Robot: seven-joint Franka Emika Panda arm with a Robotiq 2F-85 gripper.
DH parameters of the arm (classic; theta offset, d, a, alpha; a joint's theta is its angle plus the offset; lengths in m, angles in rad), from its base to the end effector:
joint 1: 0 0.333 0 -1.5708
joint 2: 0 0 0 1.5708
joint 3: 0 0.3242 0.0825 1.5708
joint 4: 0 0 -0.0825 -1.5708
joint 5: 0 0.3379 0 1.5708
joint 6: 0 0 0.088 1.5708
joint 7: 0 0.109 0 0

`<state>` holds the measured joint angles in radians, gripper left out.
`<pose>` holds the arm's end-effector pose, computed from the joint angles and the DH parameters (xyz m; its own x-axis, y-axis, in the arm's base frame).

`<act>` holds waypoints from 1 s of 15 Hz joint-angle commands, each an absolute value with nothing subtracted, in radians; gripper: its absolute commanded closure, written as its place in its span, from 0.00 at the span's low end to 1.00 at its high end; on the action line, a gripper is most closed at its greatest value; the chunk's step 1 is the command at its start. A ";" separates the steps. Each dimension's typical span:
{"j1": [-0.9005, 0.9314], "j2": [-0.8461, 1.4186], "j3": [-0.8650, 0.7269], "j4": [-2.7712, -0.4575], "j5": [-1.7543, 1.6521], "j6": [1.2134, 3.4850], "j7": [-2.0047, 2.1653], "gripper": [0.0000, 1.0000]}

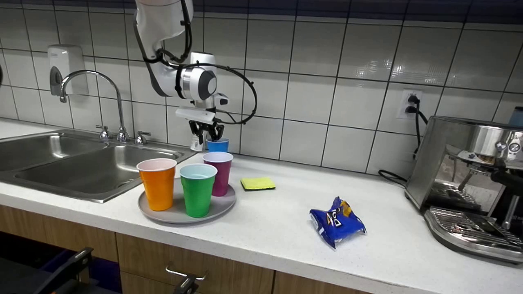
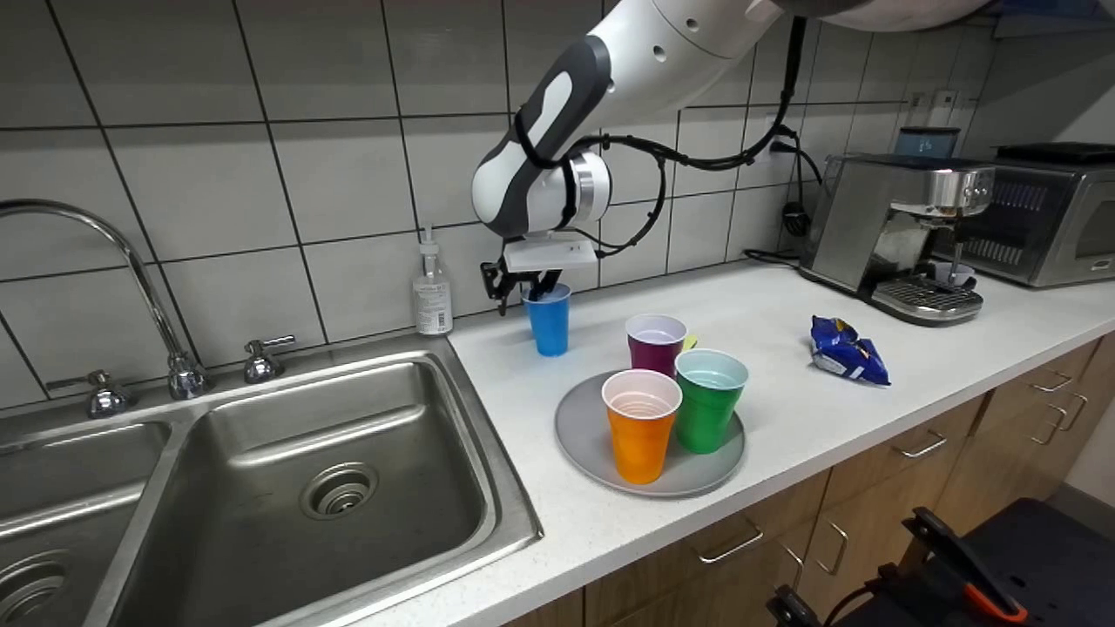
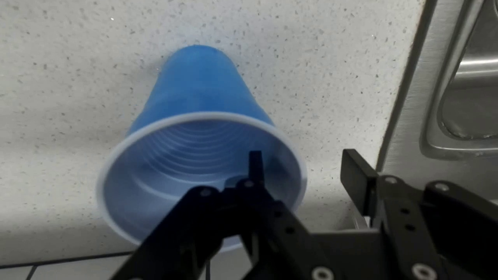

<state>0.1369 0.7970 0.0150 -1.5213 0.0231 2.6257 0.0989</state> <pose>0.7025 0.1046 0.2541 0.9544 0.0184 0.2980 0.0372 -0.9977 -0.0574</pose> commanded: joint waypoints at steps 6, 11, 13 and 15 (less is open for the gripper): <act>0.130 0.817 0.012 -1.465 0.007 2.586 0.089 1.00; 0.118 0.785 0.015 -1.487 0.007 2.596 0.072 0.99; 0.111 0.757 0.026 -1.520 0.008 2.610 0.047 0.99; 0.110 0.727 0.032 -1.553 0.004 2.626 0.019 0.99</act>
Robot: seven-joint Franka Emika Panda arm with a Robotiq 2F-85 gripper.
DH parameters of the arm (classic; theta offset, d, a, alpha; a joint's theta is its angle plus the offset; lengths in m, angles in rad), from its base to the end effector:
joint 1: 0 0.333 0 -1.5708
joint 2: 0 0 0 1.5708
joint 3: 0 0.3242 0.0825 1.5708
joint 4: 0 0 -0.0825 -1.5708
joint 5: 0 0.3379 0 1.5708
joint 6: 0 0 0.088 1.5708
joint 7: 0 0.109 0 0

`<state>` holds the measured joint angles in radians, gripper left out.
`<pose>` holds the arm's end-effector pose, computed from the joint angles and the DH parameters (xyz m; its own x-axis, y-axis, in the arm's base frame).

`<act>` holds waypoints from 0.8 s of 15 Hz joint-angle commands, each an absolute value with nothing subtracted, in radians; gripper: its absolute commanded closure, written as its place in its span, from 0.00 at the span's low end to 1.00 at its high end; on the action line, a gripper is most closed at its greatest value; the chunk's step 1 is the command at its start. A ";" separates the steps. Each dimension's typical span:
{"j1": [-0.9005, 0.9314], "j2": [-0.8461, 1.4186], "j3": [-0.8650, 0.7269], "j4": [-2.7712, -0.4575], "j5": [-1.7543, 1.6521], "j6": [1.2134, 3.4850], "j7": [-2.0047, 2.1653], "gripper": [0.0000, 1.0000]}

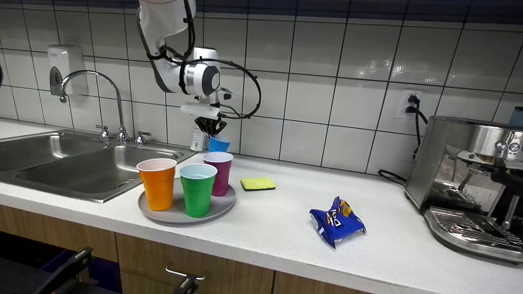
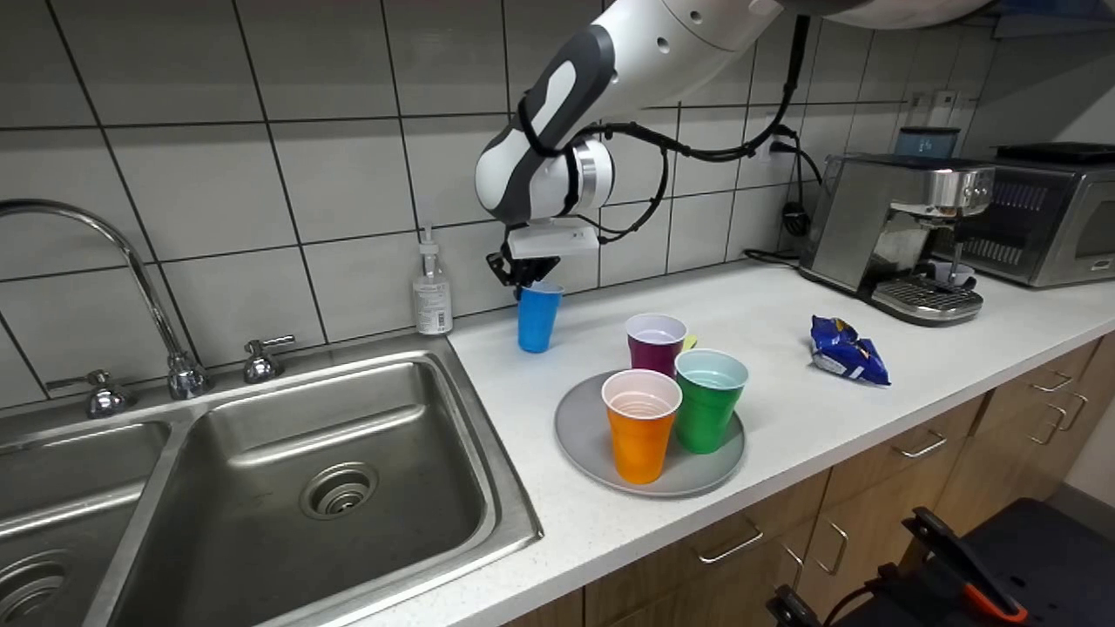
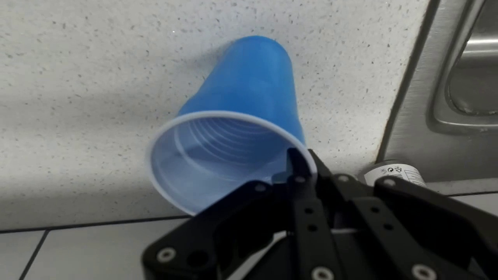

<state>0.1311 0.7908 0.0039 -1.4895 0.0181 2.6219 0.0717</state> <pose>0.7116 0.0956 0.2716 0.9422 0.0378 0.3328 0.0544 -0.9977 -0.0405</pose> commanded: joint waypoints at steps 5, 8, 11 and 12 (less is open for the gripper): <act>0.103 0.632 0.054 -1.668 -0.009 2.662 -0.076 0.99; 0.077 0.556 0.091 -1.763 -0.002 2.677 -0.165 0.99; 0.049 0.483 0.128 -1.863 0.007 2.707 -0.248 0.99; 0.040 0.460 0.139 -1.896 0.009 2.714 -0.271 0.99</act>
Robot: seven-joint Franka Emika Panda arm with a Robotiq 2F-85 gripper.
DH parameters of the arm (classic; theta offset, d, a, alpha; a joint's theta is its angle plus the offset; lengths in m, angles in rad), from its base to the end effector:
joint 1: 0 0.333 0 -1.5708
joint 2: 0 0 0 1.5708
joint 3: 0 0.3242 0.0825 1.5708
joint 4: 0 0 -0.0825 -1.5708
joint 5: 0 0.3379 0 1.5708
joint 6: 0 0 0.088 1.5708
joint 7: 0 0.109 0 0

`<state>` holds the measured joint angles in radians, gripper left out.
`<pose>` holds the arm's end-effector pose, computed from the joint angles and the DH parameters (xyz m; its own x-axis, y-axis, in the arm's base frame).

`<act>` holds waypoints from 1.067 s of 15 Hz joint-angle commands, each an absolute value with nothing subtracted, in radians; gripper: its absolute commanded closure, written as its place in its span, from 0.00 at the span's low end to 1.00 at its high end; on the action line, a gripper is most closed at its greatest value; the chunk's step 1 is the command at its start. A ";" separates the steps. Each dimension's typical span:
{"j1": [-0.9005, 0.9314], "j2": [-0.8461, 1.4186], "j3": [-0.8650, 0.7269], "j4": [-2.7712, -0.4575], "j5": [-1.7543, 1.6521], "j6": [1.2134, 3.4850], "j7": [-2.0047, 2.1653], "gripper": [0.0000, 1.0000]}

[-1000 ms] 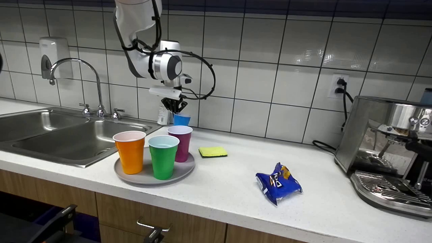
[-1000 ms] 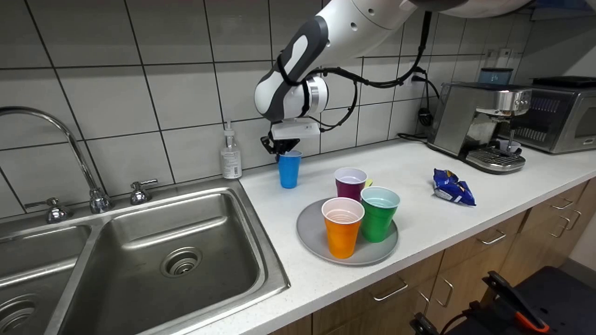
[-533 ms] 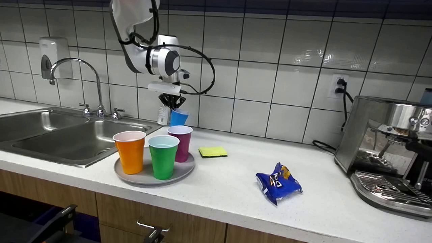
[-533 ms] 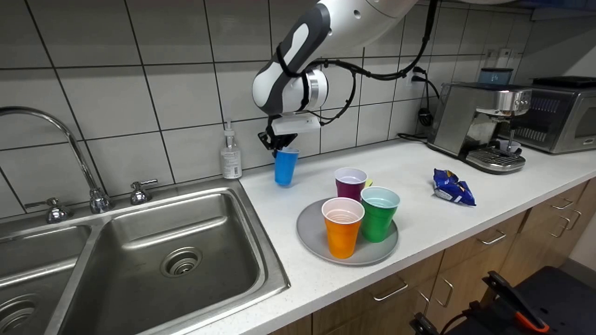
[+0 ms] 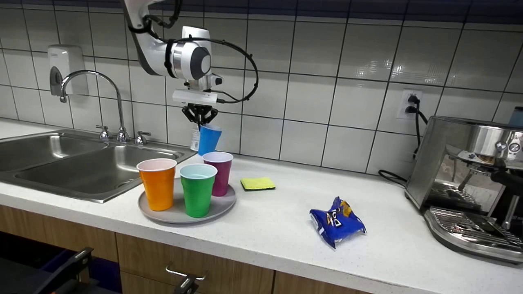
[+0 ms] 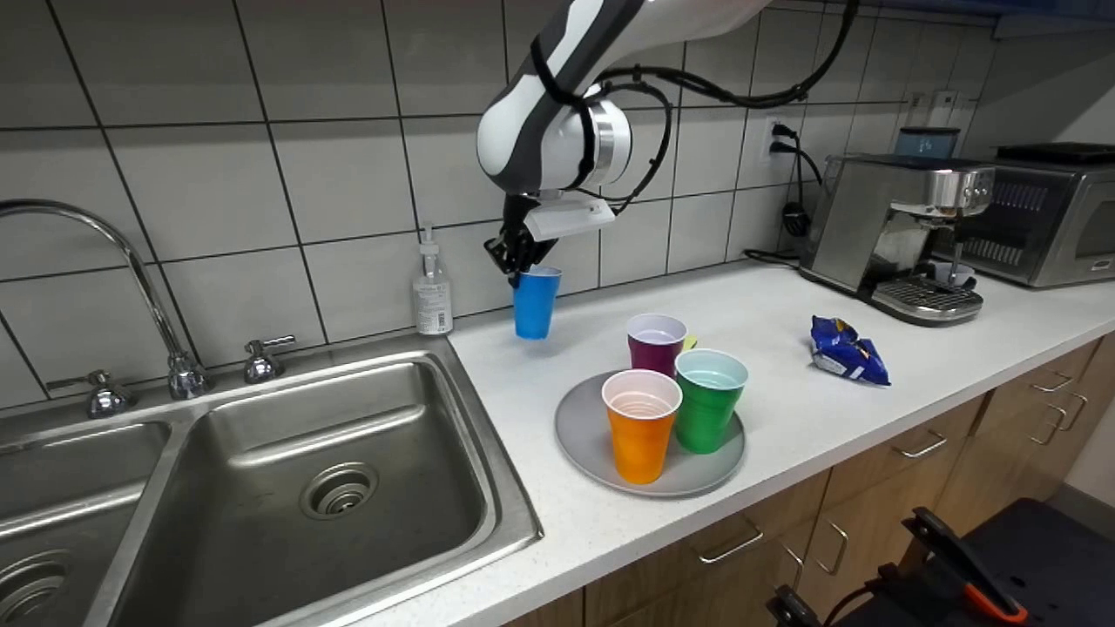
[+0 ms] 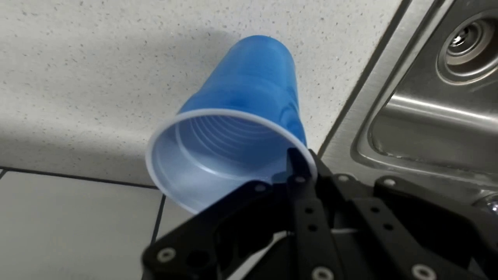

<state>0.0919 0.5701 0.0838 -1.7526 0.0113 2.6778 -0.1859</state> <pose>0.6592 0.1083 0.3203 0.8844 0.3062 0.3522 0.3230 -0.9463 0.0119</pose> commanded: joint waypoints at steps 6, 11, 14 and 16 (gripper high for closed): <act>-0.008 0.335 0.186 -2.077 0.025 2.759 -0.390 0.99; -0.040 0.248 0.220 -2.203 0.048 2.778 -0.485 0.99; -0.046 0.207 0.234 -2.262 0.072 2.782 -0.537 0.99; -0.039 0.184 0.231 -2.297 0.076 2.787 -0.563 0.99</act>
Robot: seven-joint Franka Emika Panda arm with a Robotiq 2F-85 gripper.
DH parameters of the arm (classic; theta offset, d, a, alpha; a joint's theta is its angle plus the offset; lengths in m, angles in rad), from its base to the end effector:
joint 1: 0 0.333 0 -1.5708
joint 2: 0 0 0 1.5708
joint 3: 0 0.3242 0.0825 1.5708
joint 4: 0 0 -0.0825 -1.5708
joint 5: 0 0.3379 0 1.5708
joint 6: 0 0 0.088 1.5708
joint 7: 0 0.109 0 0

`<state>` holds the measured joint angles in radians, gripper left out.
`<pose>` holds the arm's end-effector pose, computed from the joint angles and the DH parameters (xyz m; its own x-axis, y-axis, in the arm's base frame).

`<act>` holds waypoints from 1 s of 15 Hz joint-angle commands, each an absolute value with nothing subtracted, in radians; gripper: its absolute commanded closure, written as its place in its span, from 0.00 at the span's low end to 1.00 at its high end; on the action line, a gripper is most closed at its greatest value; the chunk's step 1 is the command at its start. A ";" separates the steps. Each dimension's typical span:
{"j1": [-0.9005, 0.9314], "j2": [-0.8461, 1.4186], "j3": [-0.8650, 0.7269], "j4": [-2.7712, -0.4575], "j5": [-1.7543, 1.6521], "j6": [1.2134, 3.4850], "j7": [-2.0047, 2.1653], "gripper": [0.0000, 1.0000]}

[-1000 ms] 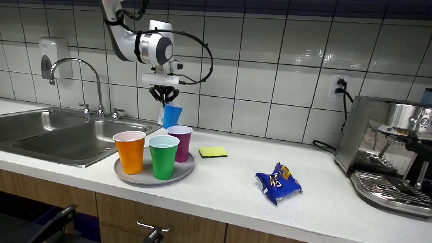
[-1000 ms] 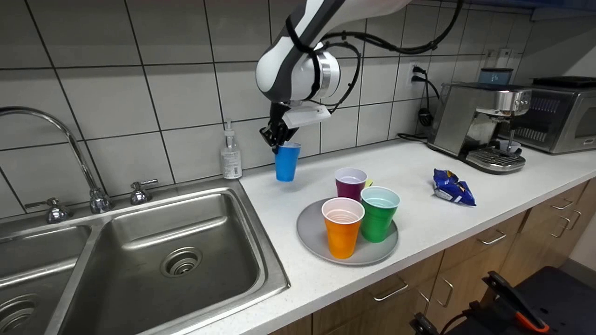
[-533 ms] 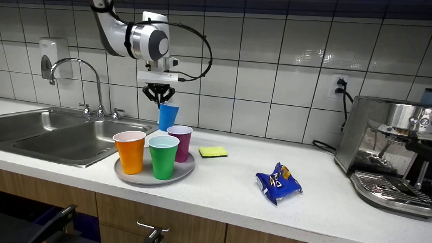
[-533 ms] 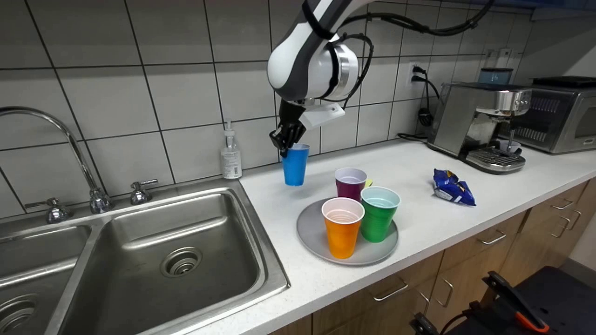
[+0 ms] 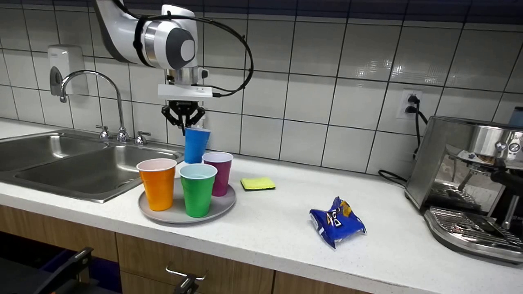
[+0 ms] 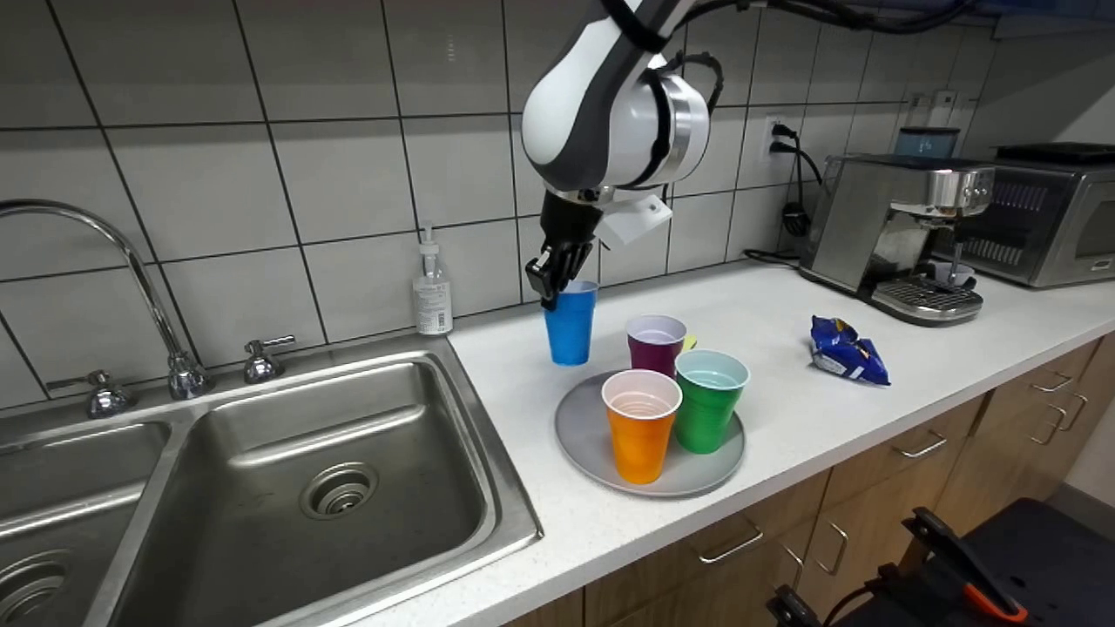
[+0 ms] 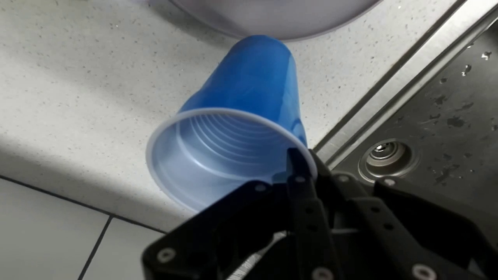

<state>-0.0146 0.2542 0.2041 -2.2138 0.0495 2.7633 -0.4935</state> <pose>0.5437 0.0984 0.3374 0.7682 0.5674 0.2963 0.5761 -0.8147 0.0664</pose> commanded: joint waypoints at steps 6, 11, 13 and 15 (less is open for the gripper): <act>-0.023 0.141 0.218 -2.378 0.062 2.808 -0.617 0.99; -0.008 0.133 0.203 -2.419 0.037 2.831 -0.617 0.99; -0.004 0.136 0.198 -2.430 0.020 2.844 -0.607 0.99; -0.001 0.138 0.194 -2.442 -0.003 2.856 -0.600 0.99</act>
<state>-0.0120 0.1700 0.2085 -2.3992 0.0320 2.8252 -0.5981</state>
